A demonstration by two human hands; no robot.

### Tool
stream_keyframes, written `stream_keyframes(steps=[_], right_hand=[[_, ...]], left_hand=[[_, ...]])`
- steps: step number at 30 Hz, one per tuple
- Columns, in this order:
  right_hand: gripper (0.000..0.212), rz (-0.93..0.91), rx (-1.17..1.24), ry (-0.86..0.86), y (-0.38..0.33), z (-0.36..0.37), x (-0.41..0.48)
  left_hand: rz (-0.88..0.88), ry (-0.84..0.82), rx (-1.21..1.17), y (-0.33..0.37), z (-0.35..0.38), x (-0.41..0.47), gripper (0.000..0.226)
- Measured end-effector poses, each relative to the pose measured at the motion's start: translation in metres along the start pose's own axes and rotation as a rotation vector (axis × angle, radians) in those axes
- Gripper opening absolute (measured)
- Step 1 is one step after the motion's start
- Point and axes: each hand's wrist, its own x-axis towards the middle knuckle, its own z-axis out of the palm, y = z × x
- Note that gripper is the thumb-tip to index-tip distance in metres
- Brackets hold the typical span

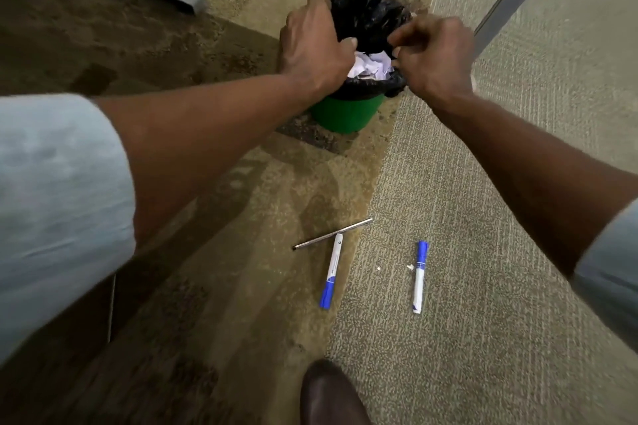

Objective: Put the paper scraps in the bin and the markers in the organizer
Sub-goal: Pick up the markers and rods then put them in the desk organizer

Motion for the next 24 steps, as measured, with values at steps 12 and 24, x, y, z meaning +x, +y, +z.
stream_keyframes(steps=[12,24], right_hand=[[0.012,0.132,-0.245,-0.485,0.136,-0.002,-0.251],[0.012,0.006,-0.555,-0.542,0.155,0.012,-0.284]], left_hand=[[-0.001,-0.446,0.307,-0.082,0.072,-0.202,0.023],[-0.165,-0.604,0.453,-0.095,0.087,-0.265,0.047]])
